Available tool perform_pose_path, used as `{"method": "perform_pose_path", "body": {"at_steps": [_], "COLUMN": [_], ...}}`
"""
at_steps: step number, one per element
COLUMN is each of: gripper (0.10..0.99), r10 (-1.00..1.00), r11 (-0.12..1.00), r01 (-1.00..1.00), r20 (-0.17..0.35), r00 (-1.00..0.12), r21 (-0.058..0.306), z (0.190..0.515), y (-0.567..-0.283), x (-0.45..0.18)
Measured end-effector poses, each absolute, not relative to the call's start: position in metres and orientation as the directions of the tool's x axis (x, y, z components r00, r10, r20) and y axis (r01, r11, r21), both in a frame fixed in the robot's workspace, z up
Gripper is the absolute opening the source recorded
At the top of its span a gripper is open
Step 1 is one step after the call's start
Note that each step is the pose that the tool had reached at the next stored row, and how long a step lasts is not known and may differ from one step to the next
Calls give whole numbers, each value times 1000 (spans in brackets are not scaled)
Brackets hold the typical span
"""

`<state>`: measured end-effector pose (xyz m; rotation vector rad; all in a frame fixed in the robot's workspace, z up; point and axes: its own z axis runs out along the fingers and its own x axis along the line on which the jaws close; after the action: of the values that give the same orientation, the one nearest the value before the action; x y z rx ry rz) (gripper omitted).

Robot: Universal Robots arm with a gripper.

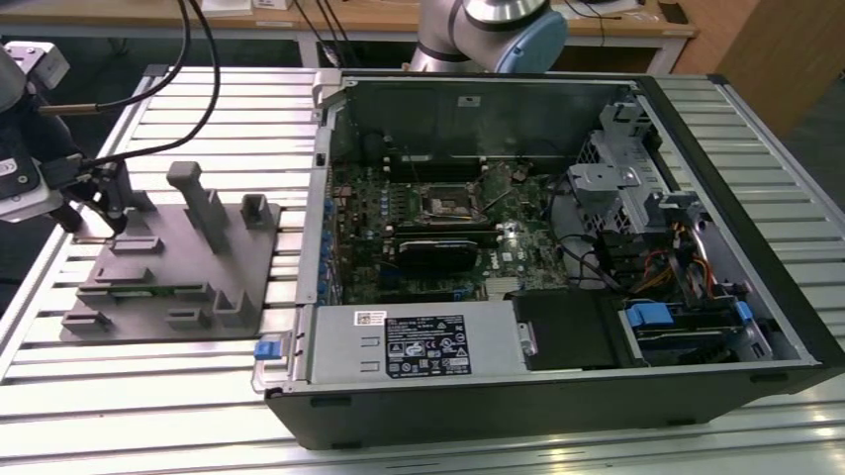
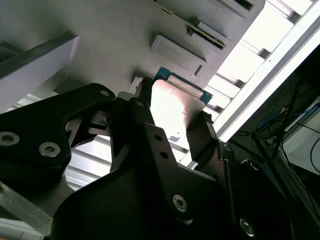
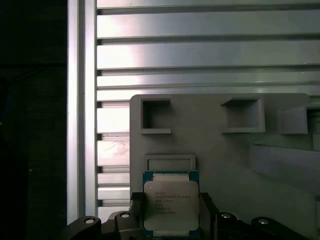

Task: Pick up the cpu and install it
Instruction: 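Pick up the cpu and move it towards the insertion slot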

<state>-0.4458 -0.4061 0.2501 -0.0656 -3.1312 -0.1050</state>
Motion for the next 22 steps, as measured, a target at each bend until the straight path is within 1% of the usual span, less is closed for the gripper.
{"method": "perform_pose_path", "body": {"at_steps": [22], "gripper": [529], "r10": [42], "r11": [997], "r01": [42], "r20": [10], "r00": [-999], "r21": [67], "z": [256], "y": [-406], "x": [-446]}}
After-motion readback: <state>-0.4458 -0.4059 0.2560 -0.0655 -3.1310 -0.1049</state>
